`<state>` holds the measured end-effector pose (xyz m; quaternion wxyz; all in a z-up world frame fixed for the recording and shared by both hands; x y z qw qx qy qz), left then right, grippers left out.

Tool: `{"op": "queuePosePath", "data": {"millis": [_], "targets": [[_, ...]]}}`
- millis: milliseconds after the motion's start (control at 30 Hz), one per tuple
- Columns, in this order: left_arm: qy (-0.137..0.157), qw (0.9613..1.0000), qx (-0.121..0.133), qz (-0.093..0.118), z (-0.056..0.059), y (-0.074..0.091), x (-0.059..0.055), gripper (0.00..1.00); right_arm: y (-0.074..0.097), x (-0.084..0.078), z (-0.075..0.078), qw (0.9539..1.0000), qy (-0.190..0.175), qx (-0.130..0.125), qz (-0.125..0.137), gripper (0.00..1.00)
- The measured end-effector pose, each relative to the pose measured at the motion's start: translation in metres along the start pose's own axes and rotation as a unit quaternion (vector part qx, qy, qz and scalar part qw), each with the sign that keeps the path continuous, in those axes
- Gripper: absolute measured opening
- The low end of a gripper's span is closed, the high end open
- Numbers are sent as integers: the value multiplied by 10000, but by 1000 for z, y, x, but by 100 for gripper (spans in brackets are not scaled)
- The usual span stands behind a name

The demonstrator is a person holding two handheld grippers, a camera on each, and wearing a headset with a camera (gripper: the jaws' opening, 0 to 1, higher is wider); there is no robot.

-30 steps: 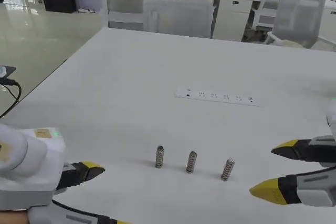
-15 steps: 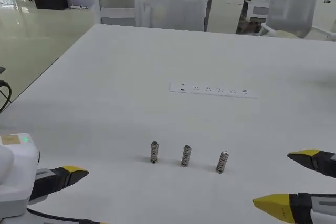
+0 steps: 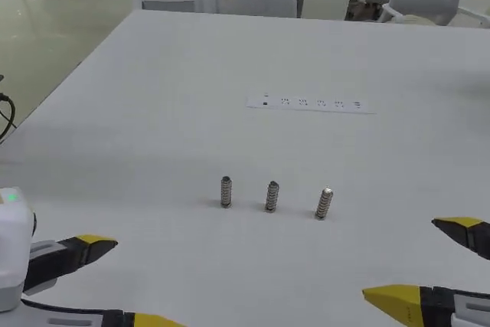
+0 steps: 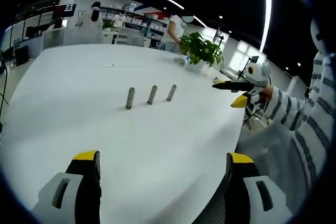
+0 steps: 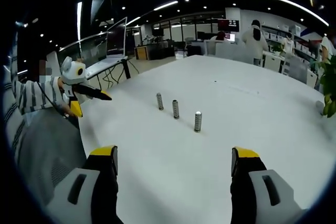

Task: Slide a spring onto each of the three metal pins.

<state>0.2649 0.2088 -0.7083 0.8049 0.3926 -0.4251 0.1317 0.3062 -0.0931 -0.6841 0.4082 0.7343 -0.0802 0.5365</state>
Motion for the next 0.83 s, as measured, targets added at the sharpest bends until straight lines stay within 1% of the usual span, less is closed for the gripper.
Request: {"op": "queuePosePath", "data": {"millis": [33, 200, 433, 533, 600, 700, 833], "targets": [[10, 10000, 13, -24, 0, 0, -2, 98, 0, -2, -1, 10000, -3, -10, -21, 88], [93, 9999, 40, -54, -1, 1, -7, 98, 1, -9, -2, 9999, -103, -57, -40, 91], [140, 9999, 99, 13, -2, 0, -6, 98, 2, -22, -7, 9996, -249, -103, -54, 98], [158, 9998, 118, 41, -2, 0, -6, 98, 2, -29, -8, 9993, -300, -134, -153, 99], [164, 9998, 119, 40, -2, 1, -7, 98, 2, -32, -9, 9992, -310, -161, -196, 100], [141, 9998, 134, 0, -2, 1, -9, 98, 4, -35, -9, 9989, -384, -206, -195, 100], [151, 9998, 154, -34, -2, 3, -12, 98, 5, -40, -11, 9988, -349, -232, -236, 100]]}}
Point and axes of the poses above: the centre of the closed fingertips' face, and the gripper's own axes: y roughly backward along the fingers, z roughly to its right, x roughly out of its top, the point moved 5 cm from there along y, roughly backward along the fingers, and after that the axes turned 1 degree about y, right-handed, at the moved point
